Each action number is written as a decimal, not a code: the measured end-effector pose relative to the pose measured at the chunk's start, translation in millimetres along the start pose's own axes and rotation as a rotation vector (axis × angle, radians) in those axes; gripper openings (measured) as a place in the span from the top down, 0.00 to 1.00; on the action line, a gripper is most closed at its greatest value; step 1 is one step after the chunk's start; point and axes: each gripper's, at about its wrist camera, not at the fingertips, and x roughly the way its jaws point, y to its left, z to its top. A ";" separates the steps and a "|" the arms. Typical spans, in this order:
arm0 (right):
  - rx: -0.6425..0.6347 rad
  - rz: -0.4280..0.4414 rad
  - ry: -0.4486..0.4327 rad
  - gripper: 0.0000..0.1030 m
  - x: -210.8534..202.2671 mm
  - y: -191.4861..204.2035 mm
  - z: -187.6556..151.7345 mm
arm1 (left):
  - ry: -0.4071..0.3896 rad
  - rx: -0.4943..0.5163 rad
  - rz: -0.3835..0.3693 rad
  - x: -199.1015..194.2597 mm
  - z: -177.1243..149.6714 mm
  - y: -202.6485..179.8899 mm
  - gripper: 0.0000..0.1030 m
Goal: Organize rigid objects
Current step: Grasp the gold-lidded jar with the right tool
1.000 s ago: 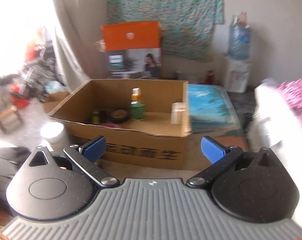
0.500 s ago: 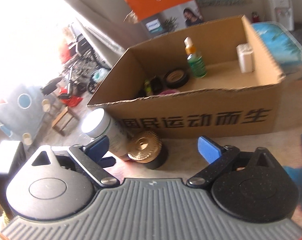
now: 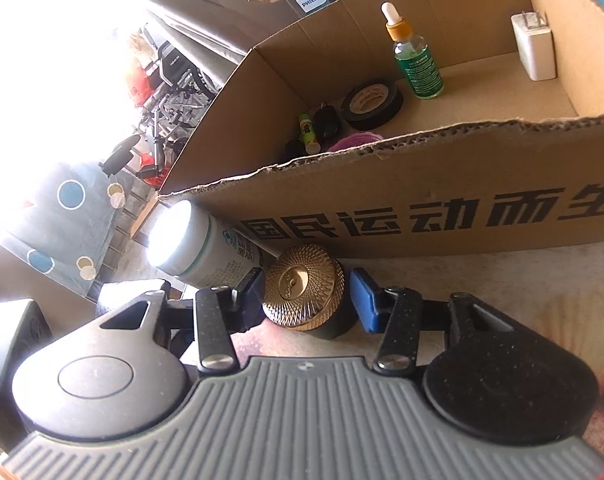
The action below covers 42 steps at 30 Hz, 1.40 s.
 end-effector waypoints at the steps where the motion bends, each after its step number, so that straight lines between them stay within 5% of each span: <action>1: 0.003 0.003 0.004 0.58 2.6 -0.8 1.0 | -0.003 -0.001 -0.003 1.0 0.4 -0.7 0.04; 23: 0.018 -0.023 -0.006 0.63 -29.0 -35.1 -11.5 | 0.018 0.186 -0.089 15.9 7.9 -57.0 0.04; 34: 0.073 -0.029 -0.078 0.61 -38.0 -51.9 -2.6 | 0.015 0.164 0.001 16.3 19.3 -46.4 0.04; 42: 0.065 -0.022 -0.067 0.61 -22.4 -49.9 4.4 | 0.028 0.122 -0.005 32.5 29.9 -36.2 0.05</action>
